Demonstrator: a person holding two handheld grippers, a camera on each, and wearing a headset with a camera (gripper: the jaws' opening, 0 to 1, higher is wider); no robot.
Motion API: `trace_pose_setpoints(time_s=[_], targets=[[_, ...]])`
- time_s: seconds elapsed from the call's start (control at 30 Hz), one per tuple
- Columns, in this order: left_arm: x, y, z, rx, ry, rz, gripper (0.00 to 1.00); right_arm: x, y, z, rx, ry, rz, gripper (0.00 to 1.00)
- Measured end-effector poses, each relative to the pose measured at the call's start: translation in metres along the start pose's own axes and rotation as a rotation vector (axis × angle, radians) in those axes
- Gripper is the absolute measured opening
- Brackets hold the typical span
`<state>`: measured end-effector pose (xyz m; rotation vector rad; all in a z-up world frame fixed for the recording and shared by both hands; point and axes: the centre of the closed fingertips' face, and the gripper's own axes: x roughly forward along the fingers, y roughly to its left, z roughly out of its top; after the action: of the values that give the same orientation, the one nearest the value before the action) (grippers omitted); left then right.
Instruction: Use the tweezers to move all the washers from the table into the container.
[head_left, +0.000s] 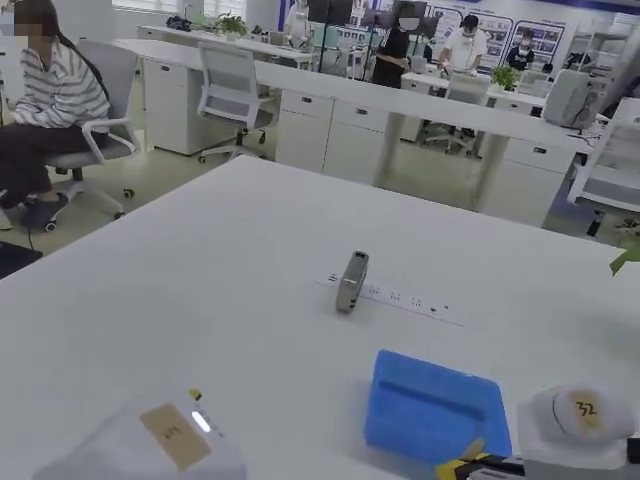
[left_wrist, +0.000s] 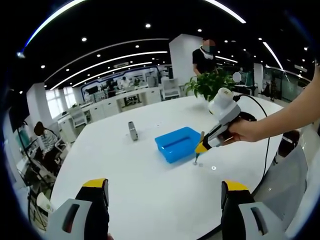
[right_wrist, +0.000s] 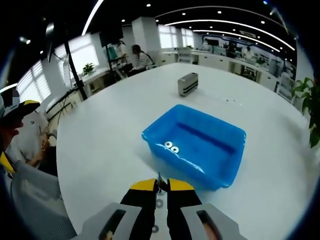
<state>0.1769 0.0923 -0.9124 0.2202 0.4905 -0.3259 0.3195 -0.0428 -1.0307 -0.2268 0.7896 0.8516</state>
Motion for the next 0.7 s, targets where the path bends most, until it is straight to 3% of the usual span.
trace_pose_setpoints(time_s=[0.47,0.7], targets=[[0.001,0.0033,-0.0052,-0.007,0.012,0.007,0.95,0.0055,0.0013,0.0034,-0.013,0.001,-0.002,0.03],[0.0033,0.0019,-0.0049,-0.015,0.007,0.0,0.95,0.0067,0.0053,0.0029,-0.096,0.022,-0.023,0.02]])
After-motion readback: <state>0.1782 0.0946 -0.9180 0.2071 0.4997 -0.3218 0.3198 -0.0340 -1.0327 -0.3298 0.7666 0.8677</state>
